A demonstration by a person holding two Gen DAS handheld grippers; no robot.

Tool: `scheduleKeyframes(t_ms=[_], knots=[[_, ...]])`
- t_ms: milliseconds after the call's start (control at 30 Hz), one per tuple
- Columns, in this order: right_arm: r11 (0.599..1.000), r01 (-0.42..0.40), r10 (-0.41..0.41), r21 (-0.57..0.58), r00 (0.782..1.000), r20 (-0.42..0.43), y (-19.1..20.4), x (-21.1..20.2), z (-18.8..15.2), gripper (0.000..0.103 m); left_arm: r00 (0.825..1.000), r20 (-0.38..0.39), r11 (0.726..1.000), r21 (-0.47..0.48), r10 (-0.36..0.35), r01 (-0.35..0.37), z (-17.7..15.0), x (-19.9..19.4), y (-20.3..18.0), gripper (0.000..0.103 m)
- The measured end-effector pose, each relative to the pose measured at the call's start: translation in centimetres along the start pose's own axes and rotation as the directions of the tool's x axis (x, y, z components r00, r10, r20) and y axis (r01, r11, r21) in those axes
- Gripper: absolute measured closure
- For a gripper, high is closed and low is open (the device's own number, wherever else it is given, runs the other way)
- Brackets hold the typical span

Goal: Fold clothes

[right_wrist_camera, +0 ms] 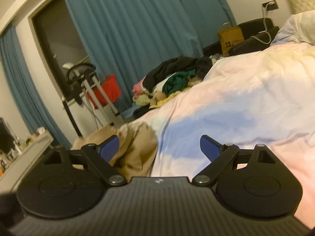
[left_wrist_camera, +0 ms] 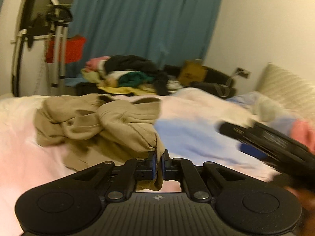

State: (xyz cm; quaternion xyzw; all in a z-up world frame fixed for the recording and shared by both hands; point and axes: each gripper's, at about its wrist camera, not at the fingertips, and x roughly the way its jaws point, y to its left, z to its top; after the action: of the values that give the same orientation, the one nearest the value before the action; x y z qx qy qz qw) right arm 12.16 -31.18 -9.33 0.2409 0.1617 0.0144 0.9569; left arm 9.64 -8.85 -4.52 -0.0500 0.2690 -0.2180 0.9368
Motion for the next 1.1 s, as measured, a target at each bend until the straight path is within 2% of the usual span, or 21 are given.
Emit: scheduleKeyframes(t_ms=[133,200,300,367,400,433,567,667,700,767,900,1000,1067,1100], knots=[[1.0,-0.004,0.004,0.014,1.0,0.02,-0.9,-1.7,1.3,0.013,0.997,-0.065,0.998,0.038,-0.038,0.041,-2.8,-0.2,-3.6,0.097],[1.0,-0.009,0.008,0.015,1.0,0.011,-0.9,-2.2,1.5,0.012,0.997,-0.078,0.997,0.074,-0.021,0.027,-4.3,0.1,-4.1,0.093],[0.999,-0.01,0.011,0.037,1.0,-0.028,-0.6,-2.3,1.3,0.012,0.988,-0.155,0.996,0.083,-0.029,0.042,-5.2,0.5,-3.0,0.081],[0.999,-0.011,0.013,0.047,0.999,-0.05,-0.3,-2.2,1.0,0.012,0.986,-0.165,0.992,0.121,-0.018,0.039,-5.1,-0.6,-2.4,0.066],[0.999,-0.007,0.009,0.045,0.998,-0.056,-0.1,-2.1,0.9,0.012,0.985,-0.17,0.989,0.14,-0.013,0.037,-5.1,-1.1,-2.1,0.053],[0.999,0.002,0.001,0.042,0.998,-0.063,0.0,-2.0,0.8,0.013,0.987,-0.162,0.986,0.165,0.0,0.027,-4.9,-1.6,-1.7,0.049],[0.998,0.021,-0.016,0.053,0.996,-0.093,-0.2,-0.9,0.3,0.013,0.989,-0.142,0.975,0.223,0.047,-0.014,-2.4,-3.0,0.2,0.046],[0.997,0.011,-0.001,0.073,0.991,-0.136,-0.4,0.4,-0.4,0.013,0.987,-0.045,0.932,0.338,0.154,-0.13,0.4,-1.7,-0.1,0.036],[0.997,0.007,0.005,0.08,0.989,-0.15,-0.5,0.8,-0.6,0.013,0.982,-0.013,0.914,0.368,0.189,-0.171,1.4,-0.8,-0.1,0.035],[0.996,0.001,0.015,0.093,0.984,-0.179,-0.7,1.7,-1.1,0.013,0.979,0.008,0.901,0.391,0.203,-0.19,3.0,1.8,-0.2,0.035],[0.993,-0.009,0.038,0.121,0.971,-0.235,-1.0,3.5,-2.1,0.012,0.967,-0.019,0.842,0.496,0.255,-0.212,4.1,8.4,-0.2,0.034],[0.991,-0.032,0.063,0.131,0.968,-0.241,-0.8,4.5,-2.7,0.012,0.953,-0.08,0.83,0.515,0.294,-0.213,4.0,12.6,0.7,0.035],[0.989,-0.049,0.081,0.136,0.968,-0.239,-0.6,5.2,-3.1,0.013,0.951,-0.057,0.818,0.527,0.303,-0.229,4.0,14.0,0.8,0.035],[0.989,-0.058,0.09,0.139,0.967,-0.238,-0.5,5.5,-3.3,0.012,0.954,-0.04,0.822,0.52,0.296,-0.233,4.0,14.5,1.1,0.047]])
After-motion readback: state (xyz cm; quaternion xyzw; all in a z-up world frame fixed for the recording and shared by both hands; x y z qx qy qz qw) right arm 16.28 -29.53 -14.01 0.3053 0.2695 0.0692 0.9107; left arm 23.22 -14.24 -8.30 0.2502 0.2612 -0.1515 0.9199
